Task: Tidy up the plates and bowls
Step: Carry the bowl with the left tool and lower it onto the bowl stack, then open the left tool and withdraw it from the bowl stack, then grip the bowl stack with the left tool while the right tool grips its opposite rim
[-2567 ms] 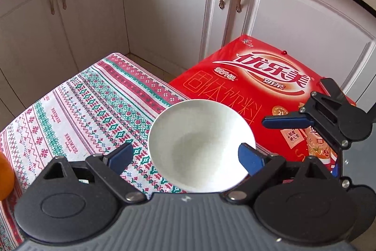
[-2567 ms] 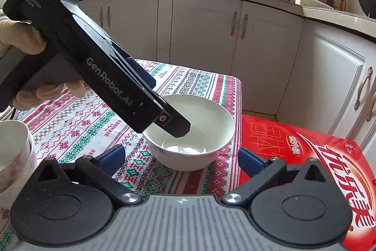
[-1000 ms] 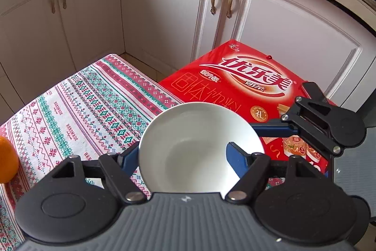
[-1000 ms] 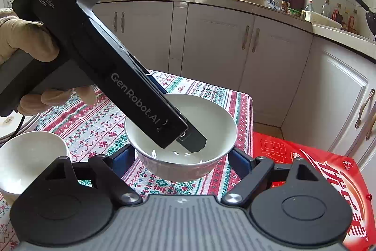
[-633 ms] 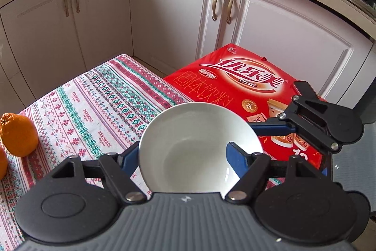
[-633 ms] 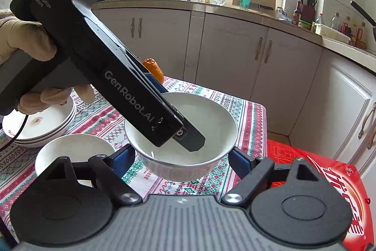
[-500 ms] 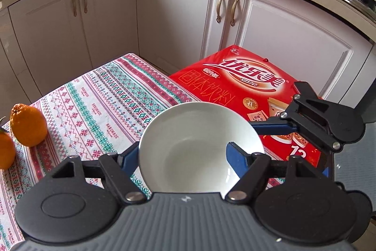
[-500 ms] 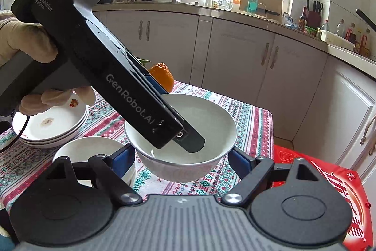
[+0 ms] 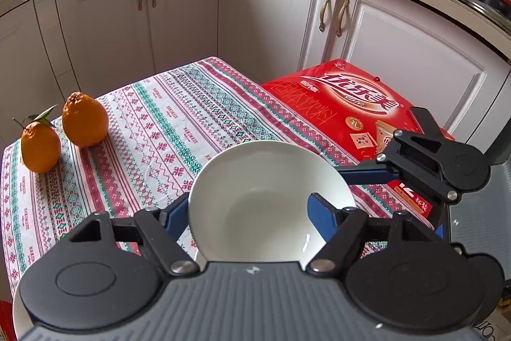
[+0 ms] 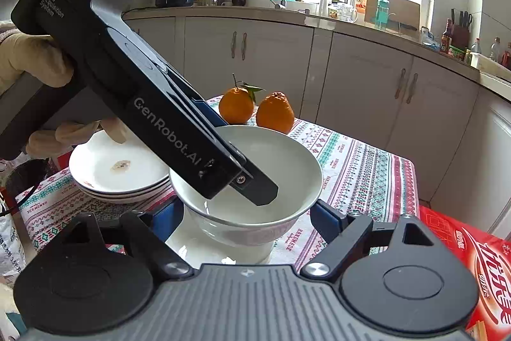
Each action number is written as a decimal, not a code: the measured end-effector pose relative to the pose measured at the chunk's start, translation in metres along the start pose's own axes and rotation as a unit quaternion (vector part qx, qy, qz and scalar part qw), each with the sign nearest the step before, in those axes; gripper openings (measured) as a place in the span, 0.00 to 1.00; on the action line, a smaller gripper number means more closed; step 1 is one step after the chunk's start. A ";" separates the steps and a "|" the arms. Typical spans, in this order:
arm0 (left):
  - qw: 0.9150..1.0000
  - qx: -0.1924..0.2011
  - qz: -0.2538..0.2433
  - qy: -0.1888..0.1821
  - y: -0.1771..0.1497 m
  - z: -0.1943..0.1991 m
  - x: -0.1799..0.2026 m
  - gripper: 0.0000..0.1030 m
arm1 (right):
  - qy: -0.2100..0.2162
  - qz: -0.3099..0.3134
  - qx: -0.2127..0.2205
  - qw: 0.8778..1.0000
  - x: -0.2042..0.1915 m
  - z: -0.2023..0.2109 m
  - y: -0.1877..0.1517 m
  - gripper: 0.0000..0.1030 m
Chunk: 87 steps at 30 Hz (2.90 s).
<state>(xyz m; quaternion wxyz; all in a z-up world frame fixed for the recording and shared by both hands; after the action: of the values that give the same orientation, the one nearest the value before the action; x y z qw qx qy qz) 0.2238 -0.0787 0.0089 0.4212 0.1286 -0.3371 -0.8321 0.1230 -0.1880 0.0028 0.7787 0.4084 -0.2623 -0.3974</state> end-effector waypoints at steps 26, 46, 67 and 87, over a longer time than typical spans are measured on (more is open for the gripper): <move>0.999 -0.007 0.043 -0.023 -0.037 -0.011 -0.012 0.74 | 0.032 -0.018 -0.038 0.999 -0.015 -0.018 -0.021 0.87; 0.998 0.061 0.018 0.015 -0.051 0.014 -0.016 0.92 | 0.035 0.024 -0.024 0.999 -0.015 -0.004 -0.022 1.00; 0.988 -0.010 -0.154 -0.023 -0.113 -0.009 0.000 0.92 | 0.109 0.156 -0.127 0.974 0.000 -0.050 -0.044 1.00; 0.975 -0.050 -0.178 -0.120 -0.098 -0.039 -0.017 0.84 | 0.199 0.202 -0.174 0.943 0.008 -0.086 -0.033 0.95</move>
<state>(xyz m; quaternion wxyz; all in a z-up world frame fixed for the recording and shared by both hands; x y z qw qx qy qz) 0.1934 -0.0414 -0.0869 0.2290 0.0648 -0.3146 -0.9189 0.1772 -0.1695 -0.0704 0.9377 0.2762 -0.1060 -0.1821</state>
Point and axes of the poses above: each gripper's, at about its wrist camera, not at the fingertips, and z roughly against the way its jaws point, x to its right, y to its top, the point moved 4 cm from there along -z, roughly the way its jaws point
